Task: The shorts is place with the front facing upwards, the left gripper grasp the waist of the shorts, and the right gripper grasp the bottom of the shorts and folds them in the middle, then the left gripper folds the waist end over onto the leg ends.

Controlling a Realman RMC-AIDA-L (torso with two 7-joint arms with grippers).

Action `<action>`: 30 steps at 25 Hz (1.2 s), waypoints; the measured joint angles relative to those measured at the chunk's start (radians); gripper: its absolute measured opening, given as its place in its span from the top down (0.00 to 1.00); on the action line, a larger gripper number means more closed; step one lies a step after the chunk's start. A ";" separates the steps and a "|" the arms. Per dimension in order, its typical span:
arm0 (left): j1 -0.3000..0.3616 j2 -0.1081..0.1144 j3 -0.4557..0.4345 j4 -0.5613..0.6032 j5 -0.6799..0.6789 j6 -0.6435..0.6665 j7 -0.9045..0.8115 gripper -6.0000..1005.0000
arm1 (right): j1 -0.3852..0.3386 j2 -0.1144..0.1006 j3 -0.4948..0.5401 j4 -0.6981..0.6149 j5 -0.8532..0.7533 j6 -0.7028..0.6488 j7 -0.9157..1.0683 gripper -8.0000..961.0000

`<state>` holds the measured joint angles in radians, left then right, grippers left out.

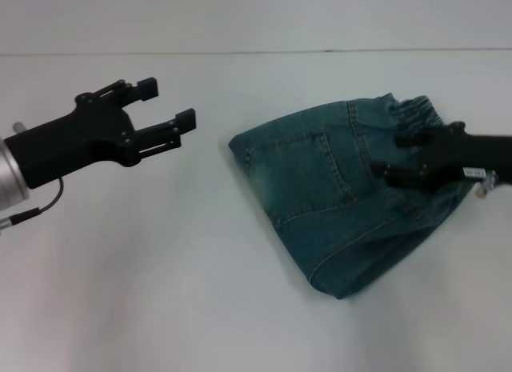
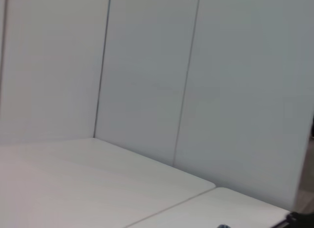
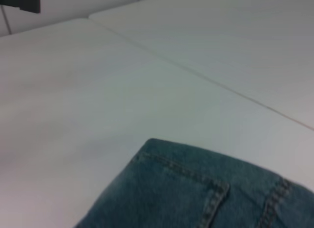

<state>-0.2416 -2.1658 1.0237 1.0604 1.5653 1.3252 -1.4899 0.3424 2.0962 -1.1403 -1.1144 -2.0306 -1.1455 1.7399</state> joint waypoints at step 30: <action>0.017 0.001 -0.052 -0.051 0.002 0.037 0.009 0.16 | -0.049 0.000 0.107 0.539 0.374 0.000 -0.767 0.30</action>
<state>-0.2249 -2.1645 0.9717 1.0094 1.5675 1.3621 -1.4807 0.2937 2.0962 -1.0336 -0.5755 -1.6566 -1.1460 0.9729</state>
